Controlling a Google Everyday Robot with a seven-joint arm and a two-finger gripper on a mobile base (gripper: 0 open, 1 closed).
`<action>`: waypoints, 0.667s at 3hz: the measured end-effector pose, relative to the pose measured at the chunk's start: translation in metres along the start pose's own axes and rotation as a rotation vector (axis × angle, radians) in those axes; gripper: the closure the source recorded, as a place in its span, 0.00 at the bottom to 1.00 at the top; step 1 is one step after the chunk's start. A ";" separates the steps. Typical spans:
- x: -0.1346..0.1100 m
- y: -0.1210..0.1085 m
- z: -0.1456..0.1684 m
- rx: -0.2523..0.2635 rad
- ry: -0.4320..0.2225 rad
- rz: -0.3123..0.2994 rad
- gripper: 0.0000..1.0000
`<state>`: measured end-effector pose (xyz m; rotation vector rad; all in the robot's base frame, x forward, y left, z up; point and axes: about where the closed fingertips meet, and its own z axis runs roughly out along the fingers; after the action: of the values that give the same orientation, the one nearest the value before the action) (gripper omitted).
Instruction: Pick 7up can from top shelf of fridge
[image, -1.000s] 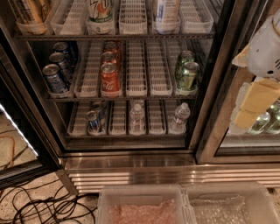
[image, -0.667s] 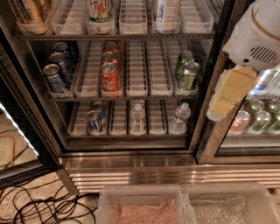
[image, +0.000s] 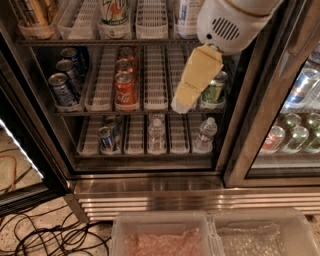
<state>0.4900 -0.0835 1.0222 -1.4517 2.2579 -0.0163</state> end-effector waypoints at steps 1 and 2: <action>-0.003 0.001 0.000 -0.006 -0.001 -0.004 0.00; -0.018 0.012 0.012 -0.039 -0.069 0.014 0.00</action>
Offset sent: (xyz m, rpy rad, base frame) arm 0.0023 0.0594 -0.0247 0.2219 0.0250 0.0401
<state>0.4902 -0.0595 1.0155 -1.4340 2.2236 0.0815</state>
